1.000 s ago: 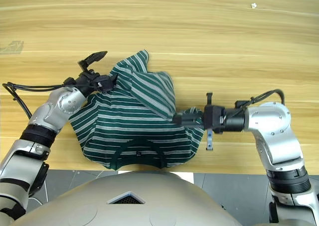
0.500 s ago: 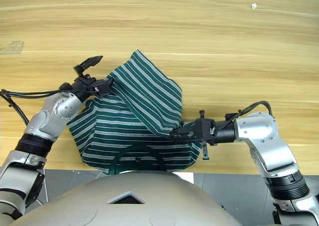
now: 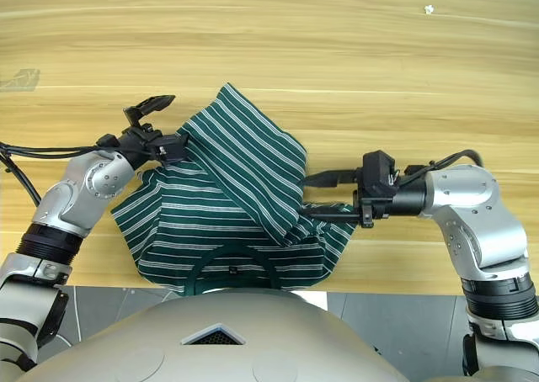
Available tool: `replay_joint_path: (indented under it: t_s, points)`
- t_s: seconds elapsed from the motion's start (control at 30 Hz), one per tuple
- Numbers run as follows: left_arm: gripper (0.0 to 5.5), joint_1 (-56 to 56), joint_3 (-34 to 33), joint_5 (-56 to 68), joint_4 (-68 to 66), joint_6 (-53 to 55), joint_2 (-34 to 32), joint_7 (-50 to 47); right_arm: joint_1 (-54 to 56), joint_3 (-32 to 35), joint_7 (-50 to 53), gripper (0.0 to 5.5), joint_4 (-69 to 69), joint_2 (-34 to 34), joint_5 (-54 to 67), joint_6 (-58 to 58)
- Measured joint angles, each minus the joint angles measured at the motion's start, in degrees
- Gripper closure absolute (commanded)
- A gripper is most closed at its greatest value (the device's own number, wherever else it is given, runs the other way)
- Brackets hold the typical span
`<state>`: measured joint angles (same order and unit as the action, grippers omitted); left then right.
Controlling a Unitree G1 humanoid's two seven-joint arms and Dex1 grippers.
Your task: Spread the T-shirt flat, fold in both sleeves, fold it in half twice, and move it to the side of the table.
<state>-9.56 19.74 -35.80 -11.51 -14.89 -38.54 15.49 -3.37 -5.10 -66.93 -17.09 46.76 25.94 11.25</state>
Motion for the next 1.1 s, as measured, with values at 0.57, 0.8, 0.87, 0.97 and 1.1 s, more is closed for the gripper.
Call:
replay_joint_path:
  t_s: [0.57, 0.8, 0.87, 0.97, 1.1]
  points:
    - [1.2, -5.1, -3.9, 4.6, 4.7, 1.9, 6.2, 1.0, 16.0, -15.7, 18.5, 3.22, 30.8, -9.3, -37.9, -30.2]
    - [1.2, -6.7, 1.0, 2.1, -2.8, -0.3, 8.6, 0.7, 16.9, -15.9, 20.4, 3.91, 33.3, -10.1, -38.6, -31.2]
    - [1.2, -6.7, 1.1, 2.0, -3.5, -0.3, 8.6, 0.1, 17.0, -16.0, 20.4, 4.34, 33.7, -10.0, -38.7, -31.3]
    - [1.2, -6.7, 1.6, 1.9, -4.6, -0.4, 8.8, -0.3, 17.0, -16.3, 20.0, 4.98, 33.8, -10.0, -38.9, -31.5]
    - [1.2, -6.9, 3.7, 0.5, -8.4, -1.8, 10.0, -1.7, 17.1, -16.4, 19.3, 5.44, 33.7, -10.0, -39.7, -31.5]
